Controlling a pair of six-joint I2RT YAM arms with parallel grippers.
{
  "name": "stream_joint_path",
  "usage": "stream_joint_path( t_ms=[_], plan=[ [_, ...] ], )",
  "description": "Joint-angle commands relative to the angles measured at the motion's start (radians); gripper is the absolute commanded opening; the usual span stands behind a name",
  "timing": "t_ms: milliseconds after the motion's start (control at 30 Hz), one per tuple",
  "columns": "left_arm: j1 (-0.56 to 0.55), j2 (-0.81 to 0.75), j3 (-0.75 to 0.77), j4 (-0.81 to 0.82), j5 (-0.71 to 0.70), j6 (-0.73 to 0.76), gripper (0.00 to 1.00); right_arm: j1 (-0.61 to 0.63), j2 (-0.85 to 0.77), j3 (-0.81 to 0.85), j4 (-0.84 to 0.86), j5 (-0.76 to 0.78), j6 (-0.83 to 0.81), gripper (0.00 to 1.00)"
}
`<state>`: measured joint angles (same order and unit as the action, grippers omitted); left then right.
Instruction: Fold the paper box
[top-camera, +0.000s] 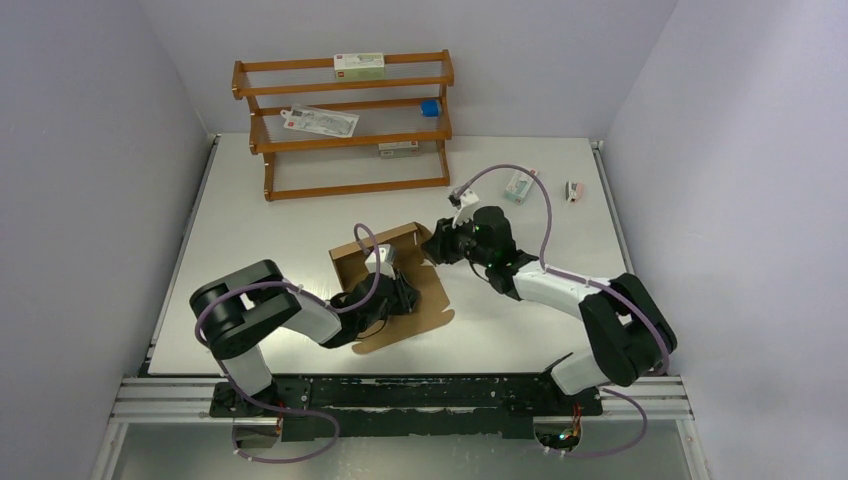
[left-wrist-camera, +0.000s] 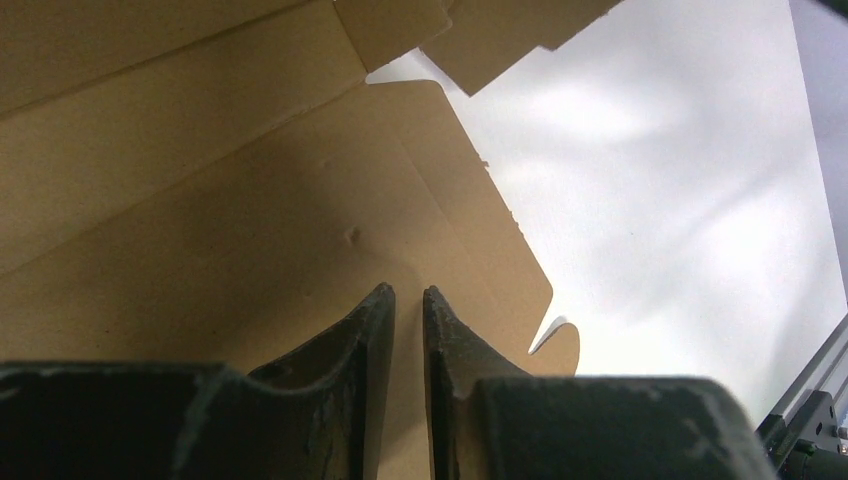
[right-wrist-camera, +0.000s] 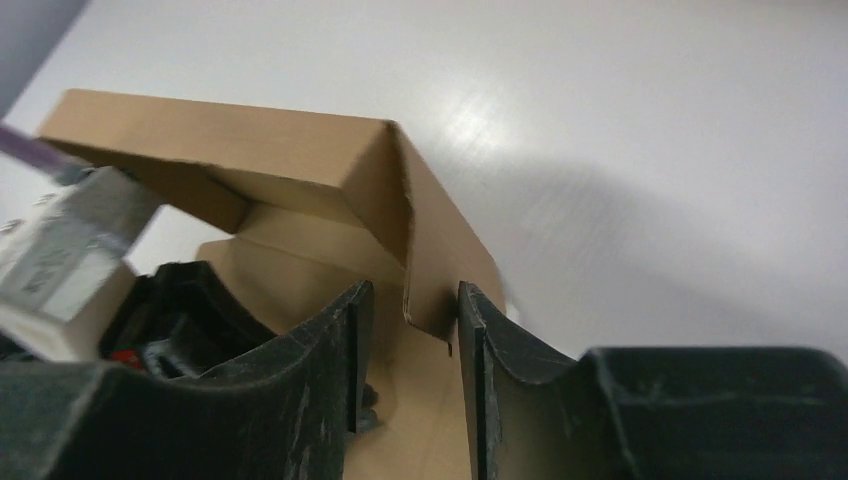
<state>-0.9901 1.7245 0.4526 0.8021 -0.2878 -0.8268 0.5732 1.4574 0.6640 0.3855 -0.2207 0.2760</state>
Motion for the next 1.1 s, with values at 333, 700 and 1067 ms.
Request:
stream_joint_path(
  t_ms=[333, 700, 1067],
  plan=[
    [-0.011, -0.001, -0.009, -0.134, 0.039, 0.058, 0.23, -0.044, 0.147, -0.007, 0.226, -0.462, -0.174, 0.45],
    [-0.010, -0.066, -0.032, -0.137, 0.035, 0.103, 0.25, -0.043, 0.164, -0.052, 0.326, -0.366, -0.137, 0.32],
    [-0.011, -0.023, -0.028, -0.095, 0.036, 0.084, 0.25, 0.043, 0.105, -0.156, 0.411, -0.150, -0.148, 0.06]
  ],
)
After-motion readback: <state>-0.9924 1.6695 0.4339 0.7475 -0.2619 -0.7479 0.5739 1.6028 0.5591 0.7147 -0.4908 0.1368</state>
